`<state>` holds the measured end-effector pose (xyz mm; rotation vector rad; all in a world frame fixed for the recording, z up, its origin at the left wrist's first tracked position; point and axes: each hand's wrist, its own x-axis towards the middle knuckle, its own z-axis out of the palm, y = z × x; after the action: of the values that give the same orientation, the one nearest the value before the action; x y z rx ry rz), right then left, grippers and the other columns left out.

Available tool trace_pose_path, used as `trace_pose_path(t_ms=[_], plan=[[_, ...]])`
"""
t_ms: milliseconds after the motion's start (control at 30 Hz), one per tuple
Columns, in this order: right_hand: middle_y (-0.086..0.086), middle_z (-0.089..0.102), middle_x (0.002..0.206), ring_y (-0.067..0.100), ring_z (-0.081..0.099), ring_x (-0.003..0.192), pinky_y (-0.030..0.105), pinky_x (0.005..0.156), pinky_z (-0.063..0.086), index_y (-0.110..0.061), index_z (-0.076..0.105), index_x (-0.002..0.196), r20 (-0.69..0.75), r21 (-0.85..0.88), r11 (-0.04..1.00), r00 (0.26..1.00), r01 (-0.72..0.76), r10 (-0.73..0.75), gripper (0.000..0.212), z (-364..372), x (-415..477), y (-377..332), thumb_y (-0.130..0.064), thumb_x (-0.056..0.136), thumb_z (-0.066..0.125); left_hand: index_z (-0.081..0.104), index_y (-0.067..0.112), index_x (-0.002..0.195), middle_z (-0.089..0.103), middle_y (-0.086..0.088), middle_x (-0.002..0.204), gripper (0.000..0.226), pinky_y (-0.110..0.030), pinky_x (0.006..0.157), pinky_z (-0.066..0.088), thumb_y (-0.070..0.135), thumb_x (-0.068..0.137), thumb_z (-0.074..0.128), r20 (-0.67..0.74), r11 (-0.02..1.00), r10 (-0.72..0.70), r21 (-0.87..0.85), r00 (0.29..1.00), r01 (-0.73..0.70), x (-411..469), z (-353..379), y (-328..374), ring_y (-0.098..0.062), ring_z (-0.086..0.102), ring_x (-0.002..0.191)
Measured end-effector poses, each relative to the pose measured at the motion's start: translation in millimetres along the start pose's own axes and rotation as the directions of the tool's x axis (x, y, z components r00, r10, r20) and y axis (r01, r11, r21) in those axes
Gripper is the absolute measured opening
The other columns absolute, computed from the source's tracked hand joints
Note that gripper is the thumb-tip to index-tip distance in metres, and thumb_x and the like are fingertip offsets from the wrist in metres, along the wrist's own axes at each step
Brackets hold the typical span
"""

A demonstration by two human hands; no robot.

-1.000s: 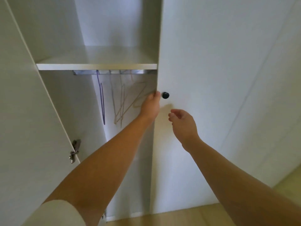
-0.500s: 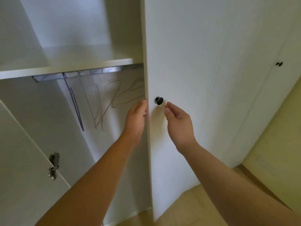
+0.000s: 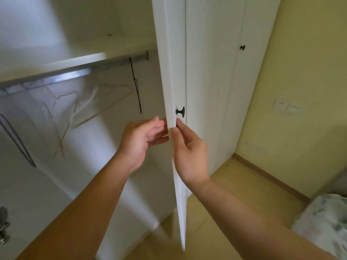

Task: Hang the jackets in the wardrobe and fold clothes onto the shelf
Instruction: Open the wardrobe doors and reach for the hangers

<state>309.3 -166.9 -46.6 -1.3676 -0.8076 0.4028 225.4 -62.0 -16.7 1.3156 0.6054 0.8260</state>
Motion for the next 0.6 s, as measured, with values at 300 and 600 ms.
trace_pose_path(t_ms=[300,600], plan=[[-0.016,0.034,0.054,0.008,0.031,0.057,0.027,0.06,0.029,-0.034,0.046,0.057,-0.255,-0.144,0.99,0.966,-0.003,-0.034,0.05,-116.5,20.9,-9.0,-0.027,0.106,0.042,0.07,0.013,0.12,0.072,-0.002,0.121,0.027,-0.035,0.11,0.046,0.02,0.103,0.051,0.387,0.992,0.039,0.097,0.921,-0.082,22.5,111.8,-24.0,-0.016,0.068,0.116],[-0.009,0.036,0.058,0.008,0.032,0.055,0.02,0.05,0.028,-0.017,0.041,0.069,-0.327,-0.304,0.949,0.945,-0.085,-0.02,0.041,-207.6,75.5,3.7,-0.033,0.107,0.038,0.068,0.02,0.126,0.071,-0.004,0.125,0.034,-0.042,0.124,0.025,0.031,0.107,0.041,0.511,0.987,0.01,0.135,0.86,-0.092,69.2,199.3,-37.3,-0.011,0.065,0.12]])
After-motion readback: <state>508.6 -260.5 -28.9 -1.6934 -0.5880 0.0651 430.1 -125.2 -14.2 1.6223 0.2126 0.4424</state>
